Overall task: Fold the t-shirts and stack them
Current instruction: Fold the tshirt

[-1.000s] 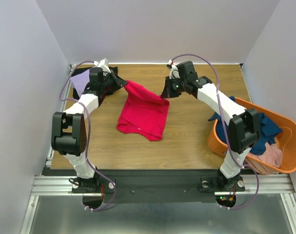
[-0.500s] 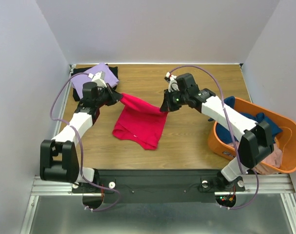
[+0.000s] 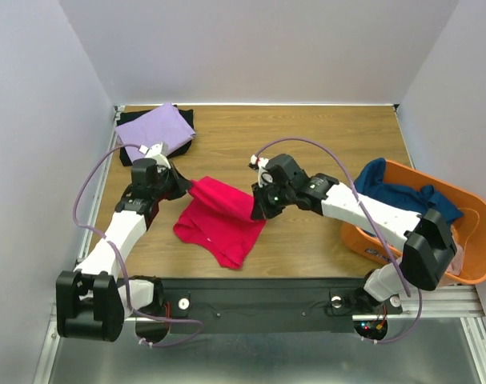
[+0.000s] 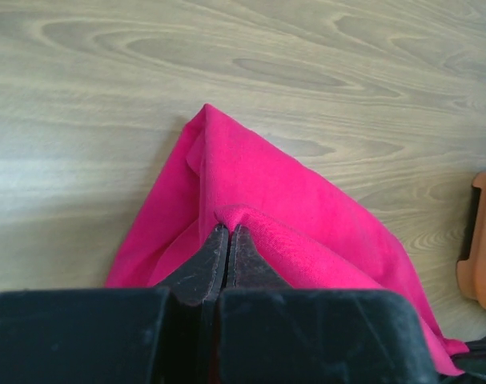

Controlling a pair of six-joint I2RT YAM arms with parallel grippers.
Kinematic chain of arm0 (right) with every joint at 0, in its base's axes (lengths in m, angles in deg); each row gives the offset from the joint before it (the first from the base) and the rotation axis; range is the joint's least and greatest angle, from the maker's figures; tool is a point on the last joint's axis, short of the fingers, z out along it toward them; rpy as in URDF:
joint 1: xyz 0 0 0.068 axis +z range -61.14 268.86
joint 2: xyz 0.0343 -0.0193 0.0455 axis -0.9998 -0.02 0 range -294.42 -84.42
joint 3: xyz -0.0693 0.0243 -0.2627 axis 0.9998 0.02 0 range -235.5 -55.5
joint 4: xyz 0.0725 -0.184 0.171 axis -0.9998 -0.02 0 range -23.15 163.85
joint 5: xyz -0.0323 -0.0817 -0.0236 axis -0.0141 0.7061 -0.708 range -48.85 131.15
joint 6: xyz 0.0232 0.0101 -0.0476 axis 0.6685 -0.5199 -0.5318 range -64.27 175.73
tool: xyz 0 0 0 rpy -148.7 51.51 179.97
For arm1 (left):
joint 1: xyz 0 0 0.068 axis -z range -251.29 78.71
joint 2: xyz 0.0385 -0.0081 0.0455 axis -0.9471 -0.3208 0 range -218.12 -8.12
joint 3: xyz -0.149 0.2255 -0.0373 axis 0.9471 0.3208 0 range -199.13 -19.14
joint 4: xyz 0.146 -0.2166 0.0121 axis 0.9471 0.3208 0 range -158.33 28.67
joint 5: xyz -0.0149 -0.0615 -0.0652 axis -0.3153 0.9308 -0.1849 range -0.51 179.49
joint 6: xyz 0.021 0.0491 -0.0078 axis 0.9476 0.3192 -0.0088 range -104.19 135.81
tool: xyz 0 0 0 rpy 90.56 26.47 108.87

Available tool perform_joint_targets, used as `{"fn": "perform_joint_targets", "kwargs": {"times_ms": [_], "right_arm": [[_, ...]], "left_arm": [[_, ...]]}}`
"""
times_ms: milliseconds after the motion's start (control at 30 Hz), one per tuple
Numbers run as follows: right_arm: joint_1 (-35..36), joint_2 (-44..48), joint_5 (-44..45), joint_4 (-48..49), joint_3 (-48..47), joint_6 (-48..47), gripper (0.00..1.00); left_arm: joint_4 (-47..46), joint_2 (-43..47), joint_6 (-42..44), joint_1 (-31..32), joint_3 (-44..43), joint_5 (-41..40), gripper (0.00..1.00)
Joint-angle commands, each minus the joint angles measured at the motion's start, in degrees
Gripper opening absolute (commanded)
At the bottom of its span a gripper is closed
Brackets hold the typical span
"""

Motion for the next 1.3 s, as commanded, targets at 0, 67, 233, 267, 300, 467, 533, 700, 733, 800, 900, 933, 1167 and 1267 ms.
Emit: {"fn": "perform_joint_targets", "kwargs": {"times_ms": [0, 67, 233, 267, 300, 467, 533, 700, 733, 800, 900, 933, 1167, 1267], "right_arm": [[3.17, 2.33, 2.14, 0.45, 1.26, 1.98, 0.00], [5.19, 1.80, 2.49, 0.45, 1.61, 2.50, 0.00], [10.19, -0.48, 3.63, 0.37, 0.74, 3.12, 0.00], [10.73, -0.75, 4.15, 0.45, 0.82, 3.38, 0.00], [10.91, -1.01, 5.20, 0.54, 1.00, 4.60, 0.00], [11.00, -2.24, 11.61, 0.54, 1.35, 9.70, 0.00], [10.91, -2.77, 15.40, 0.37, 0.56, 11.38, 0.00], [9.68, -1.46, 27.51, -1.47, -2.95, 15.50, 0.01], [8.46, -1.28, 28.67, -1.74, -3.83, 15.95, 0.00], [7.14, -0.49, 31.66, -2.09, -4.19, 16.83, 0.00], [3.54, -0.57, 33.07, -2.18, -4.98, 16.75, 0.00], [1.61, -0.75, 34.21, -2.18, -5.68, 16.57, 0.00], [-8.42, -6.89, 36.15, -1.75, -12.09, 11.39, 0.00], [-11.67, -11.81, 35.10, -0.60, -16.13, 8.84, 0.00]], "left_arm": [[4.67, 4.80, 1.76, -0.57, 0.68, -6.21, 0.00], [7.22, 6.74, 1.67, -0.57, 1.47, -8.06, 0.00], [11.53, 7.89, -0.53, -0.57, 0.42, -11.31, 0.00], [11.53, 7.80, -0.70, -0.57, 0.42, -11.31, 0.00], [11.62, 7.62, -0.71, -0.57, 0.60, -10.97, 0.00], [9.87, 6.31, -1.41, -0.57, 1.83, -8.51, 0.00], [8.64, 4.99, -1.50, -0.57, 1.74, -7.36, 0.00], [4.86, 1.13, -1.32, -0.57, -2.12, -4.29, 0.00], [2.77, 0.16, -1.32, -0.57, -3.87, -2.98, 0.00], [0.92, -2.30, -0.97, -0.57, -5.89, -1.13, 0.00], [-1.56, -8.89, -0.88, -0.57, -10.46, 2.65, 0.00], [-2.43, -12.21, -0.62, -0.57, -12.74, 4.05, 0.00], [-5.52, -24.71, -0.53, -0.48, -22.33, 7.23, 0.00], [-5.61, -30.33, -0.62, -0.22, -27.78, 8.98, 0.00]]}}
